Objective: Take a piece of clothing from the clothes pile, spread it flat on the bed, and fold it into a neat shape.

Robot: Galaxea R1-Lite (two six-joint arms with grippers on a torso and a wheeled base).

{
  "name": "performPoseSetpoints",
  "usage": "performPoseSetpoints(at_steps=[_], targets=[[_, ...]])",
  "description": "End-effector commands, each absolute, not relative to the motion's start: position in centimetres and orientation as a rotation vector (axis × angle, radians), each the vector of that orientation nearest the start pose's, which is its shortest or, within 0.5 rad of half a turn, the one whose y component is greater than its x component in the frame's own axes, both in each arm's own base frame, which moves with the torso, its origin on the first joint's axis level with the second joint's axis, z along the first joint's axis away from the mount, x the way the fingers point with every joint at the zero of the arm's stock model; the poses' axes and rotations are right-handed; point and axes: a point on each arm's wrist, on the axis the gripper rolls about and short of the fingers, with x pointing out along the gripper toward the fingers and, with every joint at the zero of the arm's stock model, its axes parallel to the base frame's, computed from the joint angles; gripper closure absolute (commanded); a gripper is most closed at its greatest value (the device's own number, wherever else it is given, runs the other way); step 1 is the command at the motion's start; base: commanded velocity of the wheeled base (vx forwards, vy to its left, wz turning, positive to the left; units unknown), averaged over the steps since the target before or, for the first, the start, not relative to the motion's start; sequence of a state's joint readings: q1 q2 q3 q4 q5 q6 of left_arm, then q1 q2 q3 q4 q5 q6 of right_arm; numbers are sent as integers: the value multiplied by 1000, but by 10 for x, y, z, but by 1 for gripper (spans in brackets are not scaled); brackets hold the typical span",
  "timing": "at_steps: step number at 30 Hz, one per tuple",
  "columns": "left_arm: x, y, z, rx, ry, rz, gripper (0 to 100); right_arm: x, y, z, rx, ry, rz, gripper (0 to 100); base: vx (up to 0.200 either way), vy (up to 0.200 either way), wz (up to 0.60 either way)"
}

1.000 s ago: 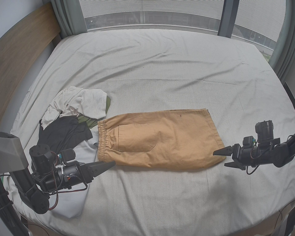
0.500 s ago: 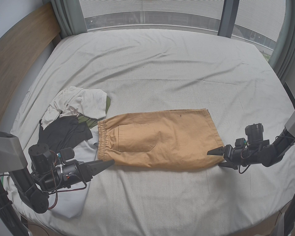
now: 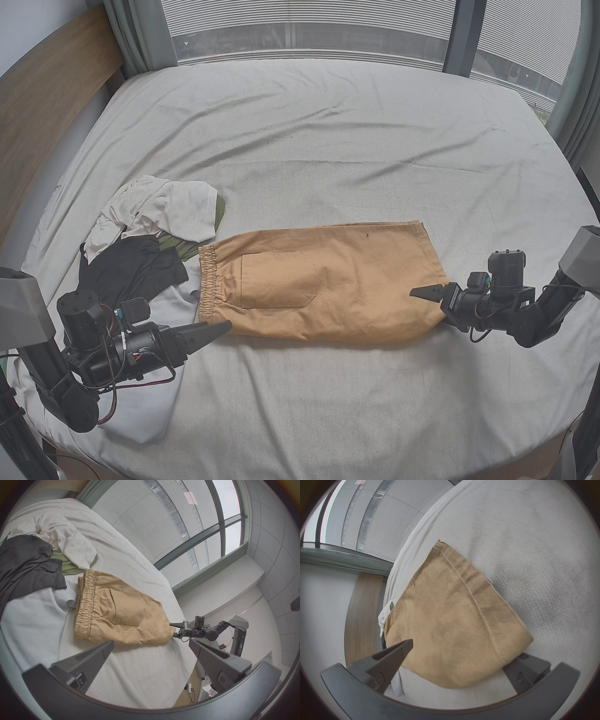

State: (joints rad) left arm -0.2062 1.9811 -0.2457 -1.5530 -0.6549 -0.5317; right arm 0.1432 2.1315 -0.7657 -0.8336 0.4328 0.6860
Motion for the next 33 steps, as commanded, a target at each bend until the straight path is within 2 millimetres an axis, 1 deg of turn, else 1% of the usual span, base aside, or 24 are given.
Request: performPoseSetpoints(at_steps=[1,8,9,12,18,19,25,33], targets=[[254,-67,73,-538,402,-792,0,353,64,30,731,735,348,0,0,0,0],[256,-65,75,-539,392,-783,0,359,71,19,720,662,340,0,0,0,0],[257,-64,74,-541,392,-782,0,361,75,17,719,638,347,0,0,0,0],[257,-64,75,-542,389,-781,0,362,79,17,732,612,351,0,0,0,0],[257,-64,75,-542,391,-780,0,360,80,15,735,603,355,0,0,0,0],[257,-64,75,-542,389,-781,0,360,80,14,735,601,358,100,0,0,0],[258,-62,74,-545,391,-771,0,357,81,5,734,603,358,100,0,0,0],[259,-60,74,-545,387,-764,0,346,79,7,730,565,377,100,0,0,0]])
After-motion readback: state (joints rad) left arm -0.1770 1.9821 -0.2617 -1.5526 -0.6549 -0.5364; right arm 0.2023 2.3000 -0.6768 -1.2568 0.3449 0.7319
